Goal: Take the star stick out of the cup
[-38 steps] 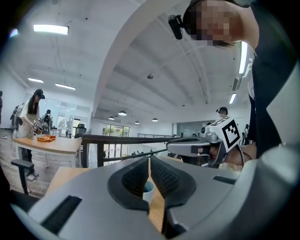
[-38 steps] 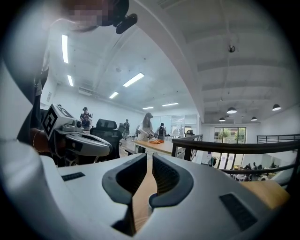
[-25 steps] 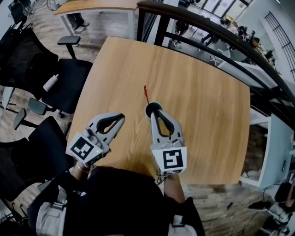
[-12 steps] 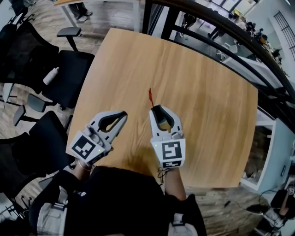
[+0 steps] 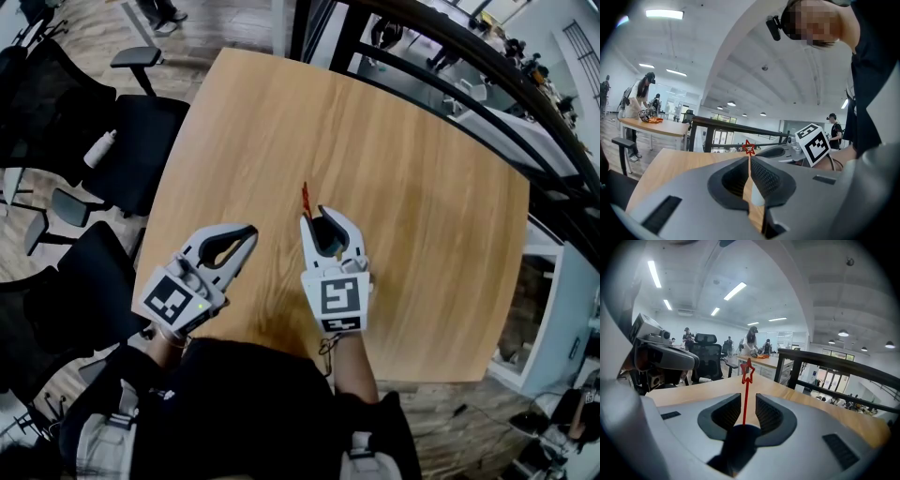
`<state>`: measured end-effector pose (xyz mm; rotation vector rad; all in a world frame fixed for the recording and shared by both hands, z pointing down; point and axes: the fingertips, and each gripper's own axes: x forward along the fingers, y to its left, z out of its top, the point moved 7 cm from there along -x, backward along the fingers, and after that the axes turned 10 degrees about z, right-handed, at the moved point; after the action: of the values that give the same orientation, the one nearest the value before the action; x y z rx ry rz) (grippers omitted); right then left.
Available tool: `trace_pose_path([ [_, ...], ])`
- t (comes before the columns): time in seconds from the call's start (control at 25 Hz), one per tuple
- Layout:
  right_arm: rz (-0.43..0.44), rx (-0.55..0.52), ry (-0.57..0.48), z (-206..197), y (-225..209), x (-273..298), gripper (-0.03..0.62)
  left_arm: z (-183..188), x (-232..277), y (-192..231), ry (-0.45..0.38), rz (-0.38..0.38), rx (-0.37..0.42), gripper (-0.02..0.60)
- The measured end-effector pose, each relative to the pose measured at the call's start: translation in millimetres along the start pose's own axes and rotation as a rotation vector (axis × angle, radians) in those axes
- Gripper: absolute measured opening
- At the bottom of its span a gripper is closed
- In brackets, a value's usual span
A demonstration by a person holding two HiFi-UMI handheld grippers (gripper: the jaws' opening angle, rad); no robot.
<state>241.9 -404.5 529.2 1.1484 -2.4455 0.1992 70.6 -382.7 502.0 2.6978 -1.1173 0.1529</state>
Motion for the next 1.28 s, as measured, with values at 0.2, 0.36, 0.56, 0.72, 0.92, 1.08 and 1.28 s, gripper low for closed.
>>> trace_pose_path([
  [0.2,-0.003,0.009,0.03,-6.0,-1.7,6.9,0.096,-3.3,-1.5,3.2,0.011,0.014,0.0,0.023],
  [0.36,-0.017,0.013,0.038,-5.9,-0.9,12.2,0.053,-3.5,-5.5,8.6,0.012,0.029,-0.002,0.023],
  [0.56,-0.027,0.017,0.04,-5.4,0.4,11.5,0.028,-3.7,-9.5,10.8,0.01,0.039,-0.006,0.023],
  [0.72,-0.043,0.009,0.019,1.3,2.6,3.8,0.026,-0.1,-12.9,8.7,0.003,0.038,-0.01,0.023],
  [0.92,-0.066,-0.003,-0.023,14.4,6.7,-12.4,0.026,5.7,-19.6,0.6,-0.004,0.027,-0.003,0.023],
  [1.08,-0.097,-0.029,-0.066,27.4,10.3,-30.0,0.025,15.3,-24.3,-9.4,-0.027,0.015,0.006,0.023],
  [1.28,-0.139,-0.038,-0.139,42.2,16.4,-53.3,0.026,24.8,-31.8,-22.4,-0.041,-0.004,0.024,0.023],
])
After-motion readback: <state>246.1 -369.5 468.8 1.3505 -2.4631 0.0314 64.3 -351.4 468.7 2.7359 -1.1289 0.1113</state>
